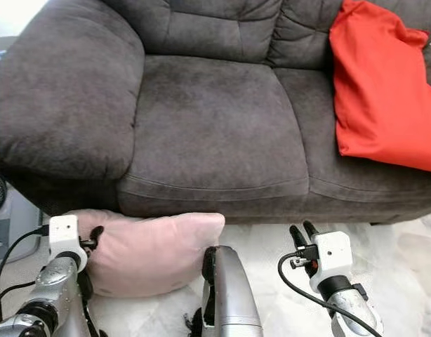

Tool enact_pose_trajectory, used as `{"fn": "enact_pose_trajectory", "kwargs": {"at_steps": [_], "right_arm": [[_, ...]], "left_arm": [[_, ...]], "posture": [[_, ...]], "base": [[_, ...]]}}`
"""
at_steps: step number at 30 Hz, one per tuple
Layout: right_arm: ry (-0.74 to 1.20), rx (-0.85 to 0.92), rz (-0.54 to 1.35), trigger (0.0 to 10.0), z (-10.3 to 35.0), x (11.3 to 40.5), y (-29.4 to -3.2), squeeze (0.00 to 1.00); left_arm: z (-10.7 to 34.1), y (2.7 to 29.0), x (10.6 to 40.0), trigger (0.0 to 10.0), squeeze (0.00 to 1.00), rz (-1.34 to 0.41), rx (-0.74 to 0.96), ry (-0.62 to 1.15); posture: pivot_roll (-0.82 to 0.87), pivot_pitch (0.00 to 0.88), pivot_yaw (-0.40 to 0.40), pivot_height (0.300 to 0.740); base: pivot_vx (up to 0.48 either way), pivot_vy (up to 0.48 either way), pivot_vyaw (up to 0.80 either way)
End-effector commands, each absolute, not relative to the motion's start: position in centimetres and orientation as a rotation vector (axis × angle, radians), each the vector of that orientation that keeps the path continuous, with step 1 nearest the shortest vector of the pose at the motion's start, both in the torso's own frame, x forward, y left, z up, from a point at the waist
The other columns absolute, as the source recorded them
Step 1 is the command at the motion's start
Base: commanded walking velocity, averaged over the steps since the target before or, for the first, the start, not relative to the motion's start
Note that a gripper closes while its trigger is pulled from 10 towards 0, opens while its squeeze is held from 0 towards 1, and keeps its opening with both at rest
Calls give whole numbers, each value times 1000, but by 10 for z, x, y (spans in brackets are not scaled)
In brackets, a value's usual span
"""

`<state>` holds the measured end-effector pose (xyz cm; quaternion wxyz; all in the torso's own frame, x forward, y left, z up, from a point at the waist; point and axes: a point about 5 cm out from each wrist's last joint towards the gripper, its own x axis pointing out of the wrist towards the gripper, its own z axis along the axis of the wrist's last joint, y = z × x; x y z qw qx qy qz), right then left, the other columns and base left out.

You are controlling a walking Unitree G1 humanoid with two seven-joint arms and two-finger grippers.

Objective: Move the pillow to the sofa from floor

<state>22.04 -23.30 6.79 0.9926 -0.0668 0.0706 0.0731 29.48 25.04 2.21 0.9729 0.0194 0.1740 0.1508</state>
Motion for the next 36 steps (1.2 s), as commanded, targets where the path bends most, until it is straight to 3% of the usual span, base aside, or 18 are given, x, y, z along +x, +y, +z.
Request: {"fn": "enact_pose_trajectory", "kwargs": {"at_steps": [1,11,12,36], "right_arm": [[157,-138,140,10000,69,217,-239,0],[192,-147,143,10000,70,214,-244,0],[195,-149,144,10000,70,213,-244,0],[193,-137,151,10000,70,220,-240,0]], "left_arm": [[14,252,288,10000,0,334,28,399],[17,258,290,10000,0,350,40,400],[17,260,289,0,0,362,40,401],[17,261,288,0,0,377,49,400]], "posture": [[-106,211,-242,472],[-123,216,-256,472],[-124,215,-259,472],[-119,204,-254,472]], "base": [[0,0,0],[0,0,0],[0,0,0],[0,0,0]]}}
